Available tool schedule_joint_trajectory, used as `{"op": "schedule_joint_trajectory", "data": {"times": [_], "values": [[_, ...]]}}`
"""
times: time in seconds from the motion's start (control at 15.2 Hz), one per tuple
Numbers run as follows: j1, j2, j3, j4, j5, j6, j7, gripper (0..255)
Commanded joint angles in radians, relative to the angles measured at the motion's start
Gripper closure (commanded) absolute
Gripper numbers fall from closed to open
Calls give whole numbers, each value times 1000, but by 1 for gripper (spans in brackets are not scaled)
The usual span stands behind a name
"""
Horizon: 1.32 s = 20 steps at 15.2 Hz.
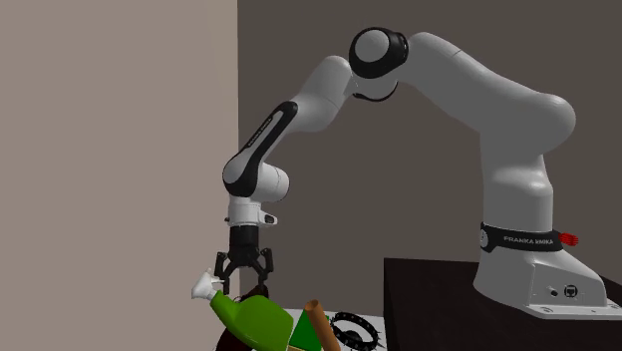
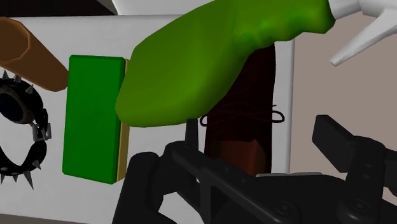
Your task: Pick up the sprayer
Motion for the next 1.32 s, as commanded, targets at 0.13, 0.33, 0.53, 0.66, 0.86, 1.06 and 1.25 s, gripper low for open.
{"op": "schedule_joint_trajectory", "data": {"times": [0.13,0.33,0.53,0.66,0.86,1.06,1.25], "values": [[-45,-35,32,118,-32,-514,-2,255],[-2,-4,9,-2,-3,10,11,0],[20,-99,5,-121,192,41,349,0],[46,-155,3,-182,319,74,587,0],[63,-154,2,-194,384,107,693,0],[61,-116,6,-179,392,128,676,0],[59,-84,10,-165,398,144,662,0]]}}
